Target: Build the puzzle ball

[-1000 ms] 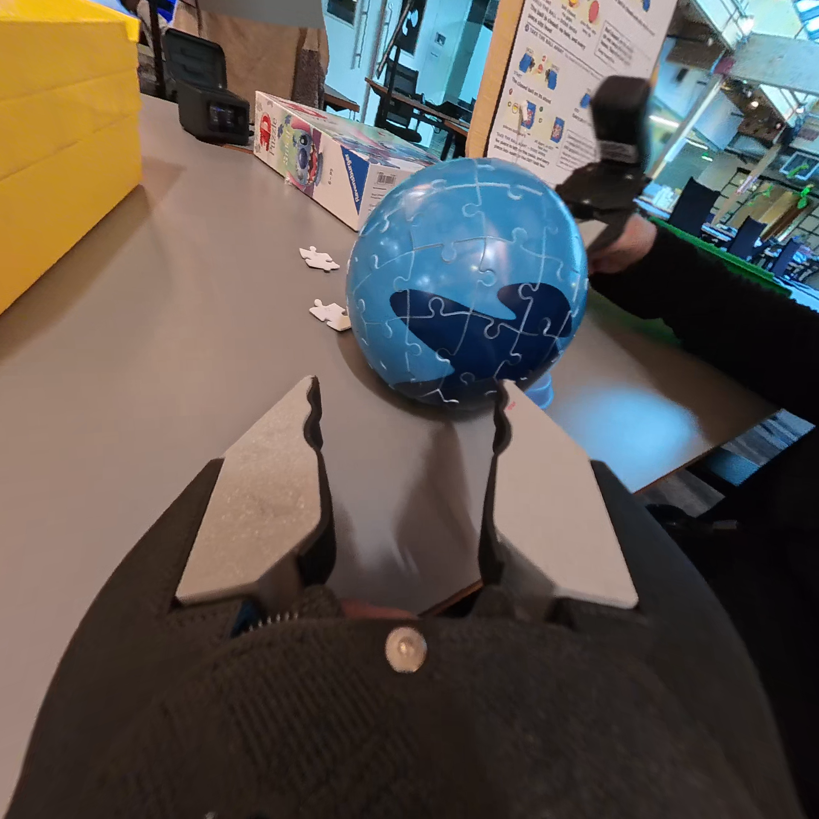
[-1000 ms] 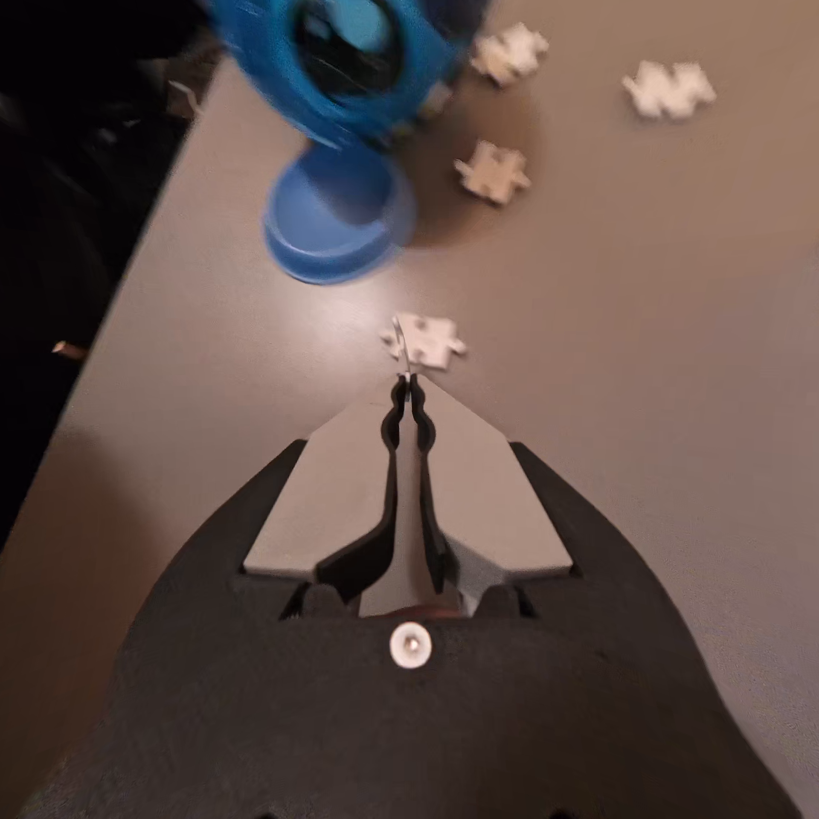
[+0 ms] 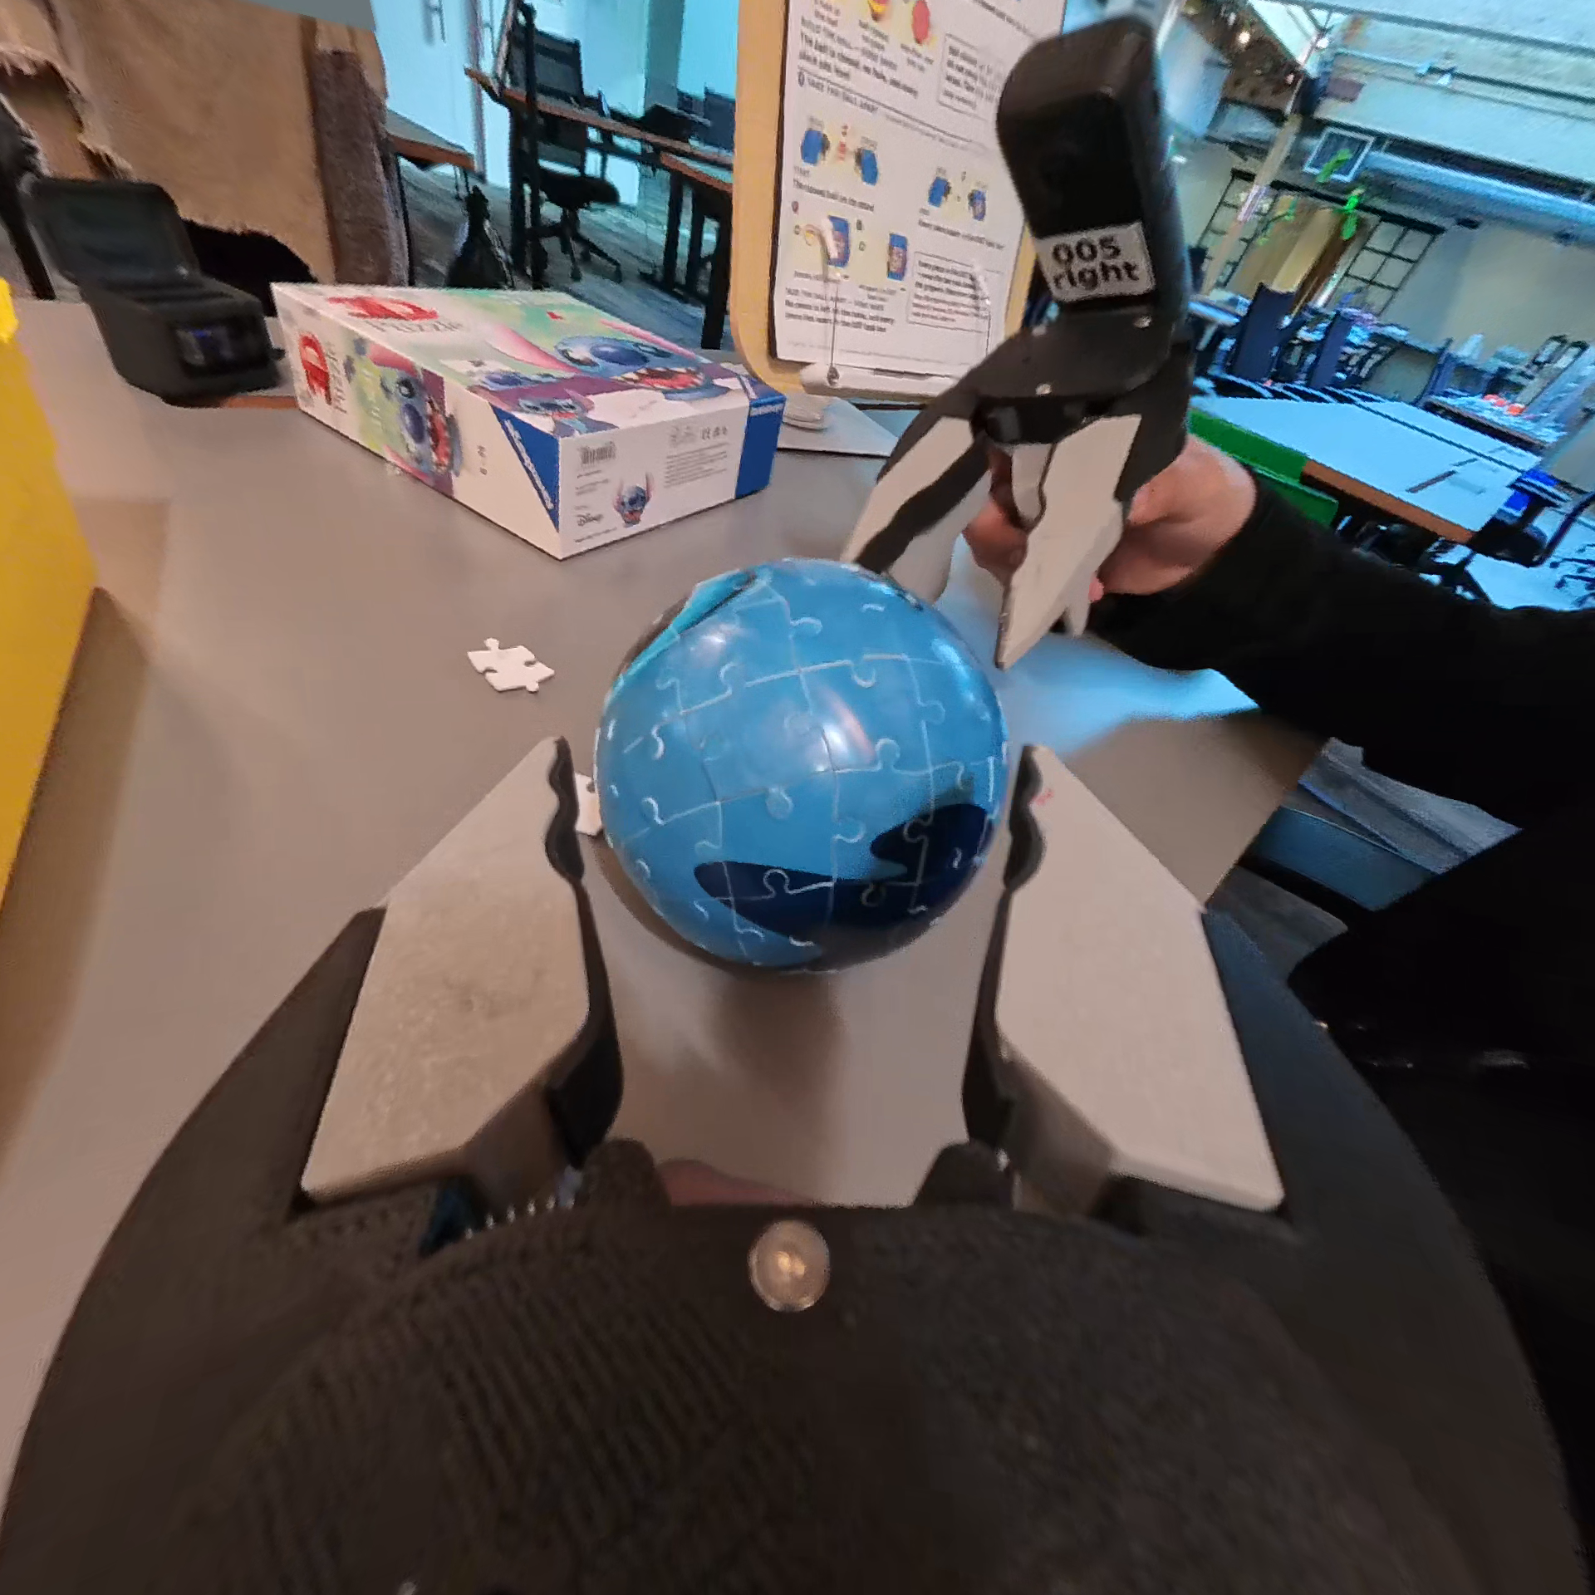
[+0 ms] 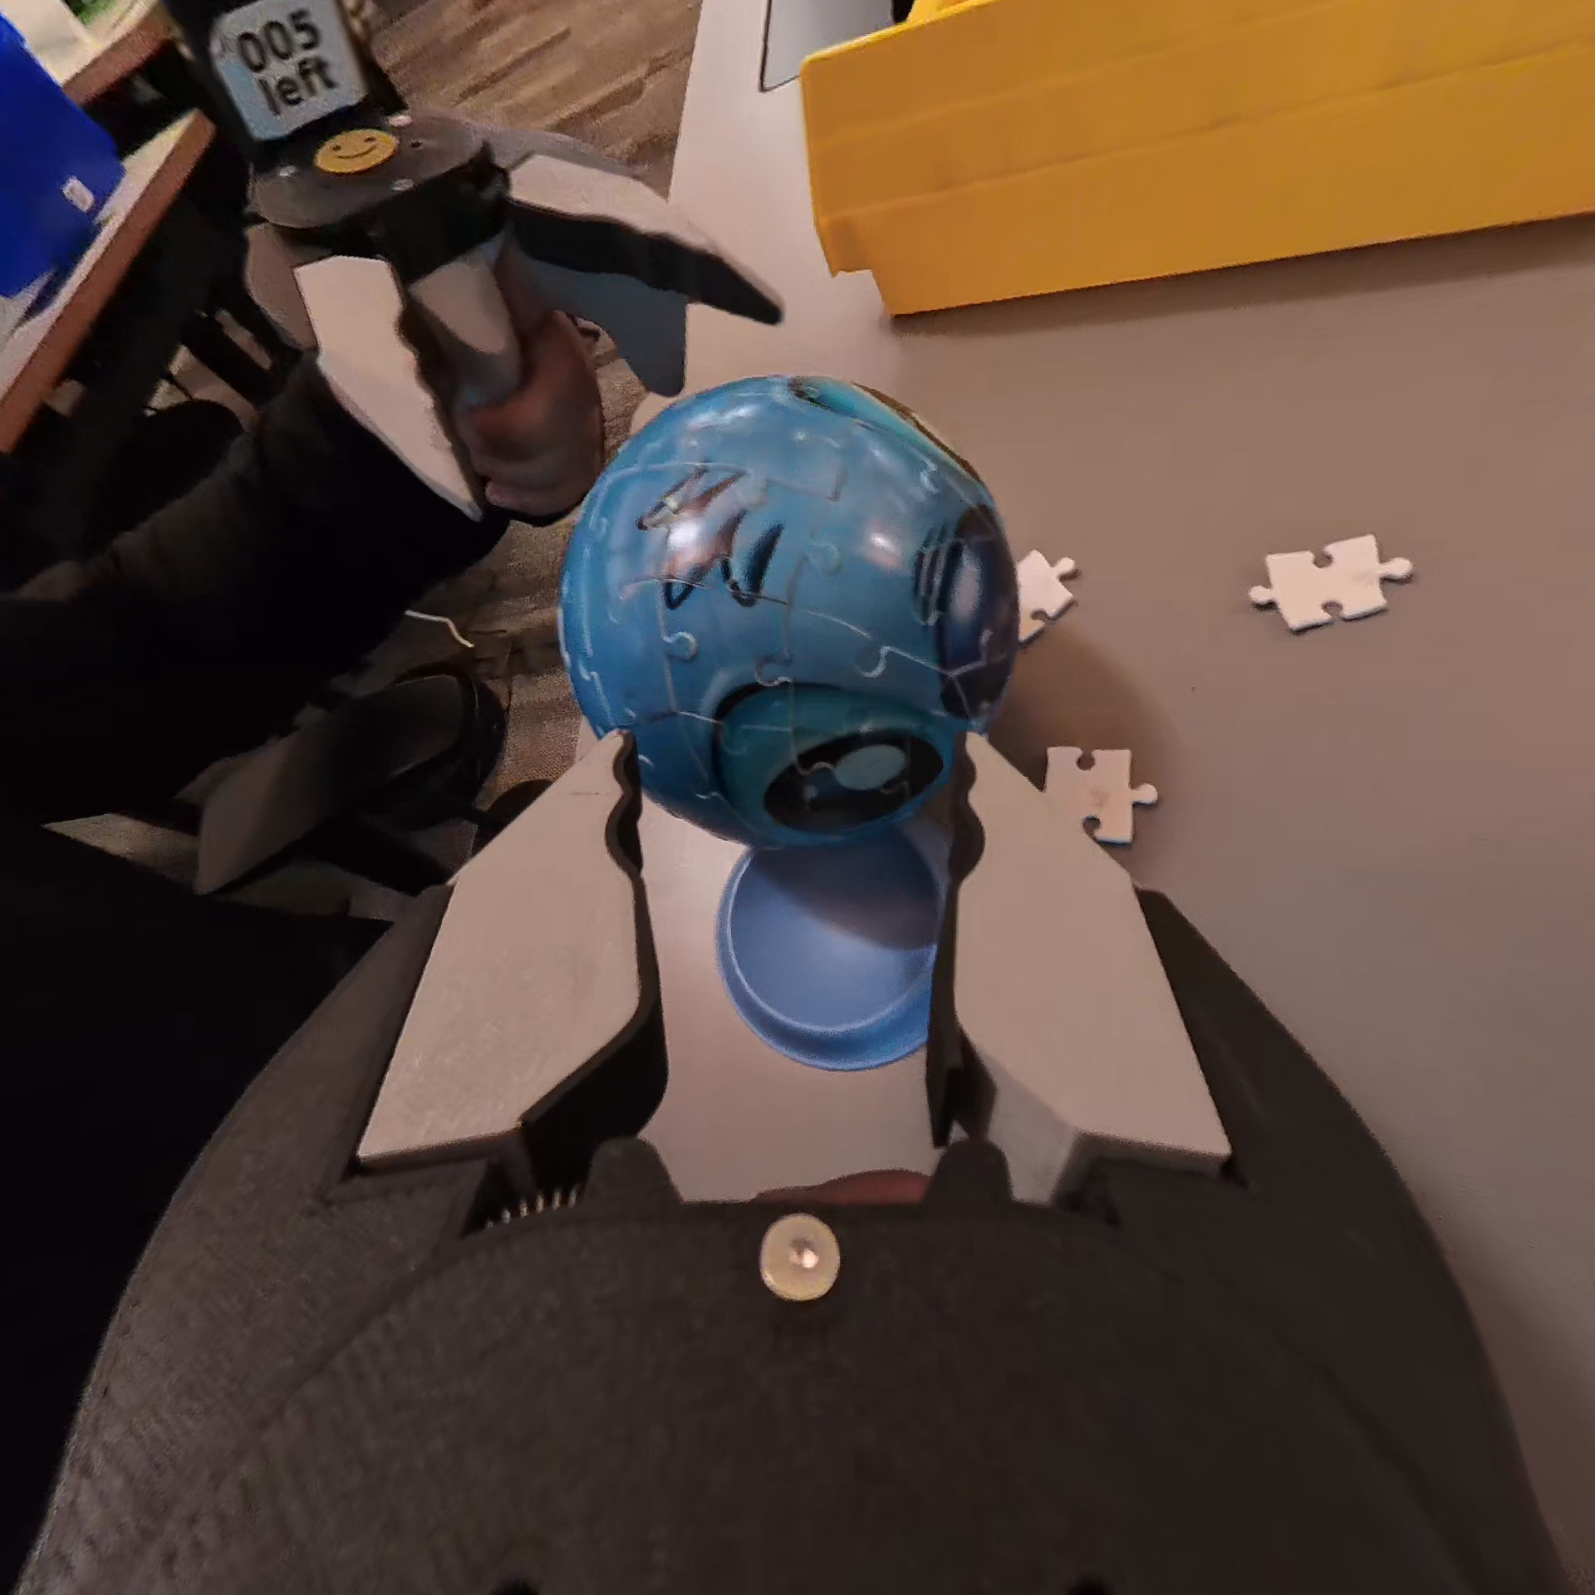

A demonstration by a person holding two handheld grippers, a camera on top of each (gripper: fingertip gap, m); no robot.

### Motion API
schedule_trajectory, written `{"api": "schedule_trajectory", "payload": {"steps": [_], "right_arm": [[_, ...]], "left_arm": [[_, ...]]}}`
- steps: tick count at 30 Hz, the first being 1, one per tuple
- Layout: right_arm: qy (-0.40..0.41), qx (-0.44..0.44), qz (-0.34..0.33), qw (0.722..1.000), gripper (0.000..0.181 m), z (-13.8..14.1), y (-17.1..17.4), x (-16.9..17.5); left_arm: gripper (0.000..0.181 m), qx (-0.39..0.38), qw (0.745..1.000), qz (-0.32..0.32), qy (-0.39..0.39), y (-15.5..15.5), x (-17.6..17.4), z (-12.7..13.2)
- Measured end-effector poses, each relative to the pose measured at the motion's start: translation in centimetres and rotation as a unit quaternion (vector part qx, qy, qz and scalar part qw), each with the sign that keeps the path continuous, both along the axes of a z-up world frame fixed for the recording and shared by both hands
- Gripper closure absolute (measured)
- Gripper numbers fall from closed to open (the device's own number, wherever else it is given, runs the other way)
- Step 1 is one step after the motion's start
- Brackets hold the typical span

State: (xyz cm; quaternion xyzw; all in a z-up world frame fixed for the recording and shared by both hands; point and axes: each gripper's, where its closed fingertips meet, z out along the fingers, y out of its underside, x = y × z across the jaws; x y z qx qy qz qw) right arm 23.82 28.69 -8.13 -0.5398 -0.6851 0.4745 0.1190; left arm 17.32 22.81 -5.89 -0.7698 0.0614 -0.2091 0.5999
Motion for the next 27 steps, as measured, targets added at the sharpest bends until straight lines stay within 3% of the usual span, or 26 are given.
{"api": "schedule_trajectory", "payload": {"steps": [9,27], "right_arm": [[0.013,0.036,0.022,0.999,0.113,0.9,-1.8,-1.5],[0.042,0.114,0.054,0.991,0.113,2.6,-4.7,-5.6]], "left_arm": [[0.088,-0.021,1.000,-0.005,0.007,-1.0,0.5,-2.7],[0.087,-0.031,0.999,0.029,0.000,-3.8,-0.9,-4.8]]}}
